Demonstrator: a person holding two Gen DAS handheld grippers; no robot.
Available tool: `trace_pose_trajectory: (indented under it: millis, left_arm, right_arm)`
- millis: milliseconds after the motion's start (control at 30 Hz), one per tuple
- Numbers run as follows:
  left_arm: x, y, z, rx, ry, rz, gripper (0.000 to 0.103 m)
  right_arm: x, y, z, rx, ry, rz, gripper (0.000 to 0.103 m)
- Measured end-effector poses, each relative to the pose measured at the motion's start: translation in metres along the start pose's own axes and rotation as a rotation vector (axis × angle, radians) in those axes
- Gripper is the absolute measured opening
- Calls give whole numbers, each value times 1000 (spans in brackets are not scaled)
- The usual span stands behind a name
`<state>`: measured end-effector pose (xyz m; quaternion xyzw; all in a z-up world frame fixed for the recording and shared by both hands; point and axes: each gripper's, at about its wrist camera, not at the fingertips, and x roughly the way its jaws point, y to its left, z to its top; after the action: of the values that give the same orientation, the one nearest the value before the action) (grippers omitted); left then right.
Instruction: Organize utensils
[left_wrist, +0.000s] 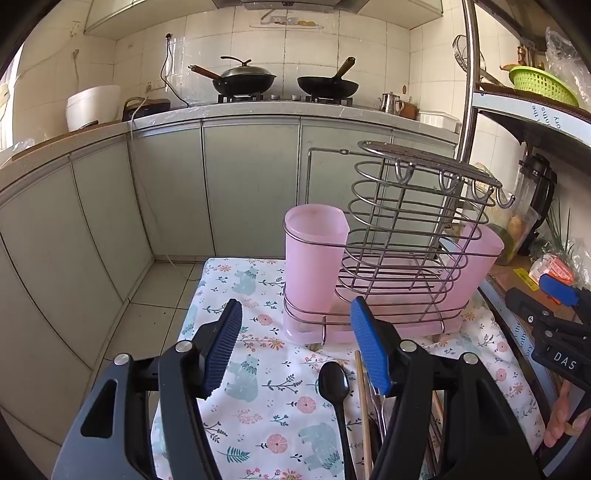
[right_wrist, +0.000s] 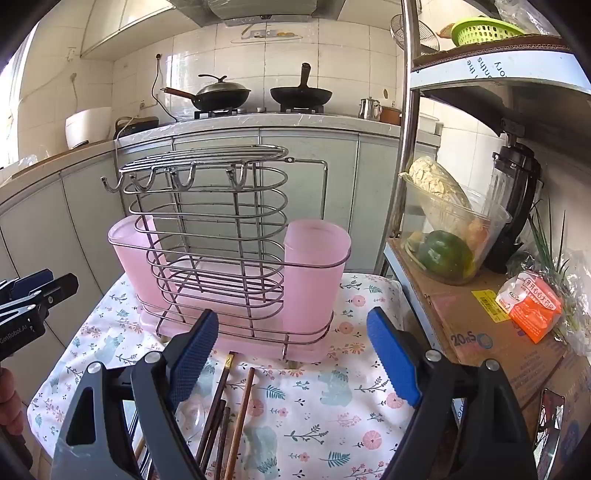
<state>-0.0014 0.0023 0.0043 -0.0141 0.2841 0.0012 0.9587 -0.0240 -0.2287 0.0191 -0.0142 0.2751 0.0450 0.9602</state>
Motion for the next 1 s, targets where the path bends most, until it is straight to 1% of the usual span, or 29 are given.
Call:
trace_pose_trajectory:
  millis: [200, 1000]
  left_arm:
    - [-3, 2, 6, -4, 4, -2, 62]
    - [-2, 3, 1, -16, 5, -13, 62]
  right_arm:
    - [-1, 2, 1, -5, -2, 4, 82]
    - [-5, 3, 5, -21, -9, 4, 82]
